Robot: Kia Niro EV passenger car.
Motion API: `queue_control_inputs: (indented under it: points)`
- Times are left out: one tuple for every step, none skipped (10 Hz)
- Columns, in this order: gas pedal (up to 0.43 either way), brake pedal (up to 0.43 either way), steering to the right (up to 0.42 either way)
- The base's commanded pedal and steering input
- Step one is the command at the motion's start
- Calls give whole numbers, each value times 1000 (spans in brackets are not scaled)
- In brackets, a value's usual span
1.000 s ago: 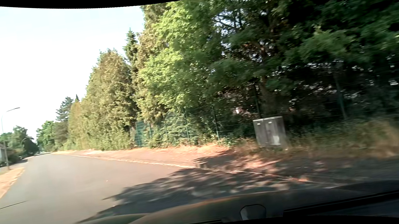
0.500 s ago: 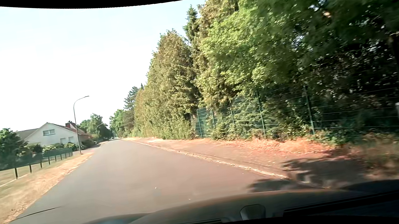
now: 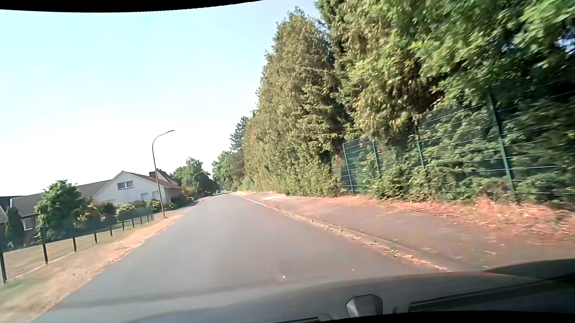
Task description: Follow the waypoints while adhering to traffic rules and regulations
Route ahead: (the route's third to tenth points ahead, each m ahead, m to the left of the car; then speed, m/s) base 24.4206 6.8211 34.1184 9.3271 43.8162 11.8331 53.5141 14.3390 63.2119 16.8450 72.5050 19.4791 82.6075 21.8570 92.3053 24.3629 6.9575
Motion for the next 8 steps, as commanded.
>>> queue_control_inputs:
  points:
    - [350, 6, -195]
    - [350, 6, -186]
    - [350, 6, -172]
    - [350, 6, -152]
    - [358, 6, -135]
    - [358, 6, -112]
    - [358, 6, -90]
    - [358, 6, -64]
